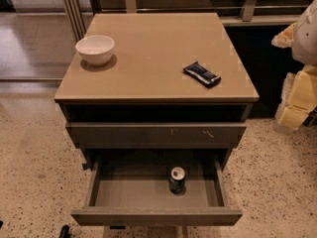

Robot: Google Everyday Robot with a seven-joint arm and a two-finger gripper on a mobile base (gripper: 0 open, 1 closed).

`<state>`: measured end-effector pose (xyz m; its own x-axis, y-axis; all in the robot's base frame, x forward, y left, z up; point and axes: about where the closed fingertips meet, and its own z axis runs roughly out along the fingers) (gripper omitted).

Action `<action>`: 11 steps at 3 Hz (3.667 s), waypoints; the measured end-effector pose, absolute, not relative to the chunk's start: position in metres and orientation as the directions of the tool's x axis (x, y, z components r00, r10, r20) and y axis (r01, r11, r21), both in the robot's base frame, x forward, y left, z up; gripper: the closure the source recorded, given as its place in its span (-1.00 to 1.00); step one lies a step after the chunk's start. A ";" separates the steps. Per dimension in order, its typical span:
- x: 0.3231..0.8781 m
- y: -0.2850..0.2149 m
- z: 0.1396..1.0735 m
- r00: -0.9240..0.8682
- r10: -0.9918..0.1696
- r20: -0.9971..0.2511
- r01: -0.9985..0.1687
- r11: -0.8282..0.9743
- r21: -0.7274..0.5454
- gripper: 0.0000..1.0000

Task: Pick pepsi can from middle drawer and place on counter

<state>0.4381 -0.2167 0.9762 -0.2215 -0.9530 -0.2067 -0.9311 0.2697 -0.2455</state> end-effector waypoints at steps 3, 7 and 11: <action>0.443 -0.214 0.957 -0.235 -0.938 -0.253 -0.921 0.298 -0.251 -0.31; 0.473 -0.168 0.817 -0.282 -0.836 -0.471 -0.904 0.396 -0.161 1.00; 0.471 -0.127 0.595 -0.382 -0.705 -0.597 -0.879 0.478 -0.003 1.00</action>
Offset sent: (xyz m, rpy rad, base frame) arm 0.0000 0.0000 0.0000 0.0000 0.0000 0.0000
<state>0.4714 -0.1265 0.5945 -0.3819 -0.7054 -0.5972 -0.8785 0.4777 -0.0025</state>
